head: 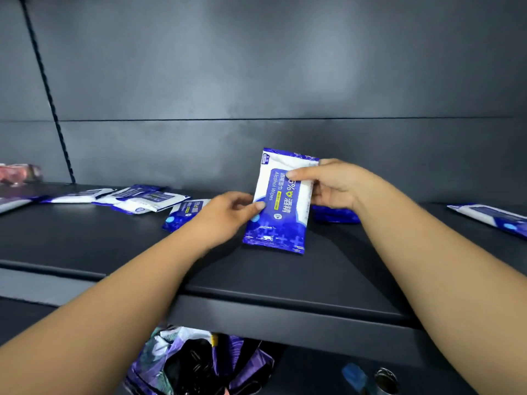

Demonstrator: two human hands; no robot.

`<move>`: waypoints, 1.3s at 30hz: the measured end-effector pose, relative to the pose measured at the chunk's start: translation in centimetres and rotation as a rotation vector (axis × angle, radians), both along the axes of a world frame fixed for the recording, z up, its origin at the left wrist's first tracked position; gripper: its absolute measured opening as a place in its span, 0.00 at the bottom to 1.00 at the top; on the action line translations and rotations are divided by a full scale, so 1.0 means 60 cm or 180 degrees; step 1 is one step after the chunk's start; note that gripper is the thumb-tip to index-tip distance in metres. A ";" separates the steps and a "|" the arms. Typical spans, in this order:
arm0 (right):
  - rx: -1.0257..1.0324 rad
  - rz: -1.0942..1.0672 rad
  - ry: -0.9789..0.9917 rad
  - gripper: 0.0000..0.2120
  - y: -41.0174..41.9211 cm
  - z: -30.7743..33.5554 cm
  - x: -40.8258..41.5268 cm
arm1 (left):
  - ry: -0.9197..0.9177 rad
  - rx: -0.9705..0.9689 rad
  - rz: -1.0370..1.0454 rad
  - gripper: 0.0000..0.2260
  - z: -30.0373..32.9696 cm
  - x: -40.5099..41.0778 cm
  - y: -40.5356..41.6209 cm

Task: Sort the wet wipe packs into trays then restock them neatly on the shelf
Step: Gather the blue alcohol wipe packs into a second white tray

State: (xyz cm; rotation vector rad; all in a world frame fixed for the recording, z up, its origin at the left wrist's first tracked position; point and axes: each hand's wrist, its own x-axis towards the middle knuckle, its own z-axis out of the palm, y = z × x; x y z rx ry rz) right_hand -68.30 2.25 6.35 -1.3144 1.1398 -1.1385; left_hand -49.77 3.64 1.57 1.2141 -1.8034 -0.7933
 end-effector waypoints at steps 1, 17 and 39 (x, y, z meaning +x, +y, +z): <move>-0.0068 -0.0004 -0.0271 0.02 0.001 0.003 0.001 | 0.0369 0.0221 -0.0180 0.08 0.008 -0.015 -0.003; -0.0306 -0.1937 -0.0290 0.04 0.036 -0.026 -0.250 | -0.0385 0.0627 0.0103 0.29 0.043 -0.243 -0.166; -0.0634 -0.1502 -0.1189 0.04 0.140 0.002 -0.183 | 0.1446 0.0514 -0.0580 0.07 0.086 -0.228 0.006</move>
